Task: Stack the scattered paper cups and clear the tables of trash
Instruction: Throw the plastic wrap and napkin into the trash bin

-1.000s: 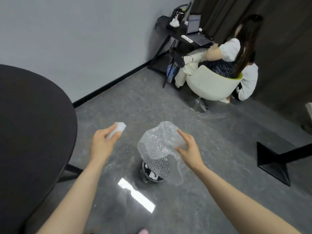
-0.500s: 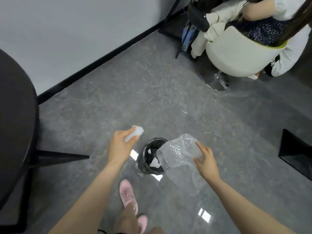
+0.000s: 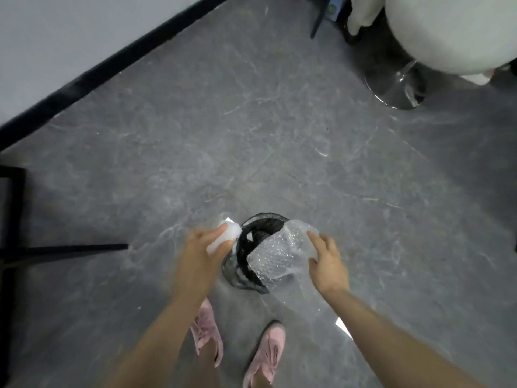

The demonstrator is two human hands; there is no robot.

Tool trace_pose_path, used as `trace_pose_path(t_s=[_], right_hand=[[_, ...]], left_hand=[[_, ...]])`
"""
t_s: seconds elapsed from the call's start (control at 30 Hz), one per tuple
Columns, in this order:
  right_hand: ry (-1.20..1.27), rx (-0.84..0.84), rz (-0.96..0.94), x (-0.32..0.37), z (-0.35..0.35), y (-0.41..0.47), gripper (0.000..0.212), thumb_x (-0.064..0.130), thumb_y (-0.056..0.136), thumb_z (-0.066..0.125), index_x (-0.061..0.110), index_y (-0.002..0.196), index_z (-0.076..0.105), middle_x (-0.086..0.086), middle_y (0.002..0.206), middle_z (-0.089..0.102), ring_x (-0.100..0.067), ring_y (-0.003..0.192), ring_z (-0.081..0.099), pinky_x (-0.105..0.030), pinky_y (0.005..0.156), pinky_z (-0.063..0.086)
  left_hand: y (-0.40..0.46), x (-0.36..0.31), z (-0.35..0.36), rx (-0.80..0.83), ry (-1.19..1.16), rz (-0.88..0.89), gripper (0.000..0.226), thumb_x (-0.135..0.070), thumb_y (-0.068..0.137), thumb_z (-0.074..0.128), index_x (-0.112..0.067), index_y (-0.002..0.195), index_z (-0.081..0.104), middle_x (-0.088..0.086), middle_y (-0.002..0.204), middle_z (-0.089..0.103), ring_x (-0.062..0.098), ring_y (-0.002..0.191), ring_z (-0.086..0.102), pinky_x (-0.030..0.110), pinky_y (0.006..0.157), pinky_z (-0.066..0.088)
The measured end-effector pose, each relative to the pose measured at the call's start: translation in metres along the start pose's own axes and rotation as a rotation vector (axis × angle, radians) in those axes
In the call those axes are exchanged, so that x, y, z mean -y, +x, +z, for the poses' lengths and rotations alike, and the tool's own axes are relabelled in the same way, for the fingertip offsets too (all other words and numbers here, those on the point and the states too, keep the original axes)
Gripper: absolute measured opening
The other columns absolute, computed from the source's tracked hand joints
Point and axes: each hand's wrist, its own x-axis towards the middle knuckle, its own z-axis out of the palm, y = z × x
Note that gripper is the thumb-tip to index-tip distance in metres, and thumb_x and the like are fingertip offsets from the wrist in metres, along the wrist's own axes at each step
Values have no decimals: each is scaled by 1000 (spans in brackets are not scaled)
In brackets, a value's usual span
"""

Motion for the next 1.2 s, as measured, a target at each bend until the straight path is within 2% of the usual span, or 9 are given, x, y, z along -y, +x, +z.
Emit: trace_pose_path(t_s=[0.13,0.33,0.47,0.6,0.73,0.83,1.0,1.07,1.2], right_hand=[[-48,58,-66,-16,51,34,64,2,93,47,33,147,30,-3,155,19,-22,140,26,-44,106,40],[-73,232,-168,-42,96,54,62,16,95,53,38,147,29,2,160,13,-20,146,15,-47,117,19],[51,230,-212,-60,96,52,58,7,93,52,34,143,39,0,157,22,-21,144,23,-48,116,24],[120,186,-223,-73,86,50,57,5,91,57,30,141,44,-2,153,31,-22,141,30,-41,115,28],[165,165,-233,-74,71,49,57,6,91,58,32,140,44,0,151,33,-18,140,30,-44,116,27],[191,147,-240,-66,55,48,57,7,92,58,33,140,44,1,150,34,-17,139,31,-41,116,27],[216,138,-273,-42,18,38,57,6,92,58,35,139,44,5,148,35,-11,137,33,-16,109,23],[197,155,-299,-26,-4,33,57,8,92,58,36,139,44,6,147,36,-11,136,34,-14,107,22],[51,207,-387,24,-65,20,54,20,94,58,36,142,40,7,143,40,-12,133,36,-21,108,27]], left_hand=[[9,37,40,-41,-59,-67,34,-26,85,71,-25,119,67,-2,107,58,16,99,57,33,89,44],[10,73,90,-16,-69,-117,34,-32,85,70,-28,119,67,-9,104,54,9,93,54,24,79,37],[10,77,117,31,-47,-111,37,-34,87,67,-28,123,65,-3,112,55,14,100,55,24,83,39],[18,69,141,61,-9,-139,38,-36,88,66,-29,125,64,2,119,54,20,106,58,30,86,43],[29,56,158,92,41,-115,41,-36,88,65,-29,128,61,1,125,52,19,111,56,28,89,41],[32,50,160,170,71,-130,47,-35,90,63,-26,135,54,5,132,47,21,116,53,32,98,41],[27,31,137,193,104,-110,47,-32,91,61,-28,137,52,6,126,52,20,105,56,37,94,45],[24,15,121,174,95,-95,47,-31,91,61,-26,137,52,7,125,53,23,108,57,39,95,46],[13,-24,66,80,93,-41,45,-31,90,63,-26,135,55,5,127,54,21,114,55,27,91,39]])
